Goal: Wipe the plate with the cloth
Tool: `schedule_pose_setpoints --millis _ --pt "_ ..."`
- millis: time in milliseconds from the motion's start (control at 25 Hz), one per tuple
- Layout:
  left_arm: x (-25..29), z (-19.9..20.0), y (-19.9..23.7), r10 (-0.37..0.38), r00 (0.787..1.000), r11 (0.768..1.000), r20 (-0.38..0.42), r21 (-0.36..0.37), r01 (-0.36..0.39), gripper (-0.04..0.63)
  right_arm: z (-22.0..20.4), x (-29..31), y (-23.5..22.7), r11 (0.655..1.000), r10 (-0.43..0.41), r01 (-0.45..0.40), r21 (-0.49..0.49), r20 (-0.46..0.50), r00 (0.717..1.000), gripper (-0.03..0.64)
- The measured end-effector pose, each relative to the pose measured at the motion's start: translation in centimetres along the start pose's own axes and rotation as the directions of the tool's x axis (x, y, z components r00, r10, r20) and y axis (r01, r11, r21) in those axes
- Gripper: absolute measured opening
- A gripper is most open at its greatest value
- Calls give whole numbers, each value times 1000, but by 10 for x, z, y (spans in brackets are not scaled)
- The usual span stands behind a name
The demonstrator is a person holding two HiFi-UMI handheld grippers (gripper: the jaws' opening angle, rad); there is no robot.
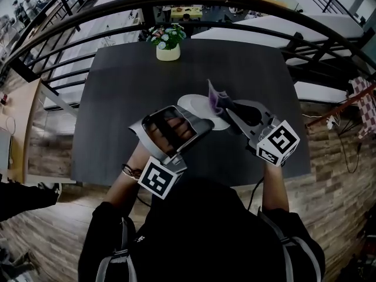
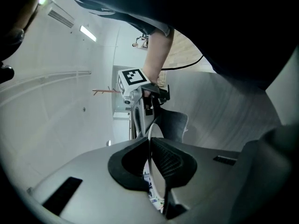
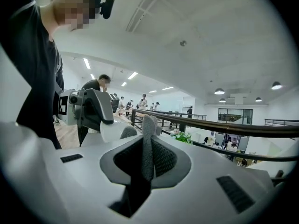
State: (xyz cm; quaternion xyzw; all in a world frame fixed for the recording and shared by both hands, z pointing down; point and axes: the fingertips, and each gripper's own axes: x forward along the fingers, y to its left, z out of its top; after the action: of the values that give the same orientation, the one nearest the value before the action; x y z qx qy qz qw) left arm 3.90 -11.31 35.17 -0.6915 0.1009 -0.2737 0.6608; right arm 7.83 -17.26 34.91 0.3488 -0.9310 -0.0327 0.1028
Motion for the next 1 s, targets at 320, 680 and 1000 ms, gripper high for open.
schedule_pose_setpoints --millis 320,680,1000 --pt "-2 -3 10 38 999 999 -1 -39 -38 26 31 -9 20 1000 9 -12 22 130 991 41" --pt "1 -9 15 59 998 991 -5 -119 -59 25 51 -16 27 996 5 -29 83 272 962 41" --pt "17 -16 20 64 998 977 14 -207 -59 23 52 -37 4 989 -127 97 109 315 941 41"
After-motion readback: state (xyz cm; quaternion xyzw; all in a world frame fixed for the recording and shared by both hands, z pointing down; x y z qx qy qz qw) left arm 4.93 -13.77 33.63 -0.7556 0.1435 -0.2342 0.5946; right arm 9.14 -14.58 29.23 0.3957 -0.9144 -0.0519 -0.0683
